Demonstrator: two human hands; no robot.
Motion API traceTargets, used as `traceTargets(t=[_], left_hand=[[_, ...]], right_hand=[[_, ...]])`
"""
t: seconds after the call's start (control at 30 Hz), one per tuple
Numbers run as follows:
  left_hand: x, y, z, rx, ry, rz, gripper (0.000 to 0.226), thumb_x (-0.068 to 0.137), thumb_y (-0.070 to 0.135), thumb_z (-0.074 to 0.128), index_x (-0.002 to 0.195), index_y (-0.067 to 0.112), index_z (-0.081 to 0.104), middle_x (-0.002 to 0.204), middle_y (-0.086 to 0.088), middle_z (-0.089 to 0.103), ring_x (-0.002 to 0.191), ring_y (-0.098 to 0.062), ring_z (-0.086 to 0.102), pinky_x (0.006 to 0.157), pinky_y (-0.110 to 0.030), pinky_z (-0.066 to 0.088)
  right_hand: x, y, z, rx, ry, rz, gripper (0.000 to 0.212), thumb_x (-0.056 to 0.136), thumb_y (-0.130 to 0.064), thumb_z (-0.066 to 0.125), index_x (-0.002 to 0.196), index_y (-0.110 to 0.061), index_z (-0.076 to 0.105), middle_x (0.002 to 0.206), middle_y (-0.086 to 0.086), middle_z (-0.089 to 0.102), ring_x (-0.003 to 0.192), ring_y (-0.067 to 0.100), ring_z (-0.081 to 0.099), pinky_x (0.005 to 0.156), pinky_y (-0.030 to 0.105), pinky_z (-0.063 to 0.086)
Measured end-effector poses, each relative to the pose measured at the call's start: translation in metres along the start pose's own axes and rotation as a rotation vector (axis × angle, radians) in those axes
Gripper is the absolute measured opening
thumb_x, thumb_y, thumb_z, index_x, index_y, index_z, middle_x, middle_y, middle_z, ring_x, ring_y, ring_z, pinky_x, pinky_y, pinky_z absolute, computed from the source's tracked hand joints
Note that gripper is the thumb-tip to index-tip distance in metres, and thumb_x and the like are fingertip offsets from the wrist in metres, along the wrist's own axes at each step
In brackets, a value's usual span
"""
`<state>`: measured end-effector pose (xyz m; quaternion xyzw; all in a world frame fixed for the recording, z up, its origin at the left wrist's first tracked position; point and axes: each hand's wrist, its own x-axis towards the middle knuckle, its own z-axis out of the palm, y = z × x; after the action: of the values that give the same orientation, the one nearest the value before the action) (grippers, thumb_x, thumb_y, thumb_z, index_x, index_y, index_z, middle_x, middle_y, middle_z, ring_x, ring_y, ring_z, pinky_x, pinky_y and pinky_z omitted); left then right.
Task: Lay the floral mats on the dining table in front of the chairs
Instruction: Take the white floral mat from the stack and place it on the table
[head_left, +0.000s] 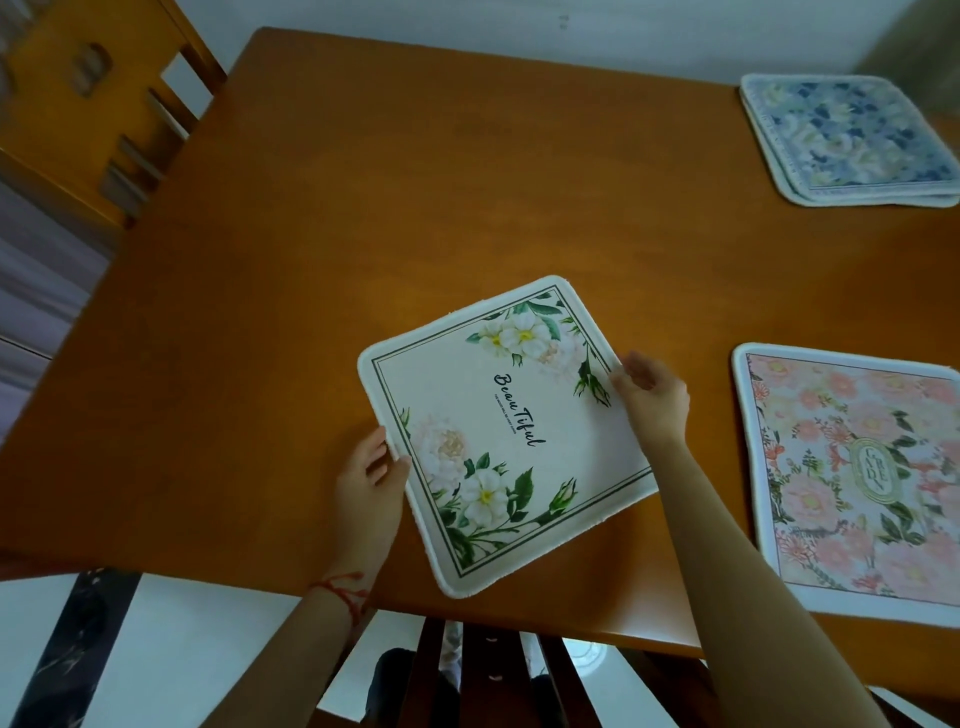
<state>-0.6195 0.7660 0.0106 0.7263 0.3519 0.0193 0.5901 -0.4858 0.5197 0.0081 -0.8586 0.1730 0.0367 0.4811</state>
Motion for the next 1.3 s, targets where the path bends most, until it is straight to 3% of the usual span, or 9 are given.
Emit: traceTargets(t=[0.17,0.4,0.57,0.73,0.93,1.1,1.3], left_hand=[[0.036,0.014,0.004,0.167,-0.078,0.156,0.044,0.088,0.008,0.057,0.13,0.008,0.048,0.132,-0.008,0.052,0.119,-0.02,0.048,0.095,-0.028,0.038],[0.085,0.039,0.022,0.372,-0.257,0.374,0.043,0.089,0.011,0.056,0.131,0.008,0.047,0.135,-0.006,0.05,0.125,-0.02,0.045,0.101,-0.028,0.034],[0.116,0.048,0.037,0.503,-0.322,0.466,0.043,0.089,0.011,0.056,0.13,0.008,0.048,0.134,-0.009,0.051,0.126,-0.023,0.045,0.103,-0.032,0.035],[0.133,0.06,0.047,0.577,-0.35,0.534,0.042,0.089,0.008,0.055,0.13,0.006,0.049,0.133,-0.012,0.051,0.124,-0.027,0.045,0.101,-0.036,0.036],[0.139,0.066,0.053,0.623,-0.373,0.561,0.042,0.088,0.005,0.056,0.13,0.002,0.049,0.132,-0.015,0.052,0.122,-0.031,0.046,0.102,-0.038,0.036],[0.136,0.06,0.047,0.612,-0.368,0.512,0.044,0.088,0.009,0.055,0.131,0.005,0.048,0.133,-0.013,0.051,0.124,-0.028,0.045,0.103,-0.041,0.037],[0.12,0.042,0.027,0.538,-0.303,0.427,0.045,0.088,0.011,0.057,0.132,0.006,0.047,0.134,-0.012,0.05,0.124,-0.028,0.045,0.104,-0.044,0.038]], right_hand=[[-0.021,0.012,-0.011,0.042,0.085,0.065,0.04,0.087,-0.021,0.063,0.124,-0.009,0.057,0.12,0.006,0.062,0.1,0.012,0.055,0.085,0.025,0.044],[-0.072,0.032,-0.022,0.071,0.192,0.18,0.036,0.089,-0.011,0.057,0.124,-0.007,0.056,0.119,0.008,0.062,0.106,0.021,0.057,0.085,0.031,0.046],[-0.101,0.038,-0.022,0.092,0.255,0.233,0.036,0.089,-0.008,0.055,0.125,-0.009,0.057,0.111,0.005,0.062,0.094,0.014,0.054,0.078,0.025,0.041],[-0.118,0.042,-0.02,0.133,0.312,0.301,0.033,0.088,-0.009,0.057,0.121,-0.009,0.059,0.11,0.007,0.065,0.091,0.012,0.055,0.081,0.022,0.039],[-0.129,0.044,-0.011,0.119,0.318,0.358,0.033,0.088,-0.006,0.055,0.121,-0.007,0.059,0.109,0.009,0.066,0.088,0.012,0.054,0.08,0.022,0.038],[-0.123,0.039,-0.007,0.149,0.283,0.323,0.037,0.087,-0.007,0.058,0.123,-0.01,0.057,0.105,0.007,0.065,0.087,0.011,0.055,0.061,0.008,0.035],[-0.099,0.034,-0.011,0.145,0.238,0.263,0.039,0.087,-0.008,0.058,0.126,-0.012,0.055,0.106,0.005,0.064,0.09,0.012,0.055,0.062,0.01,0.039]])
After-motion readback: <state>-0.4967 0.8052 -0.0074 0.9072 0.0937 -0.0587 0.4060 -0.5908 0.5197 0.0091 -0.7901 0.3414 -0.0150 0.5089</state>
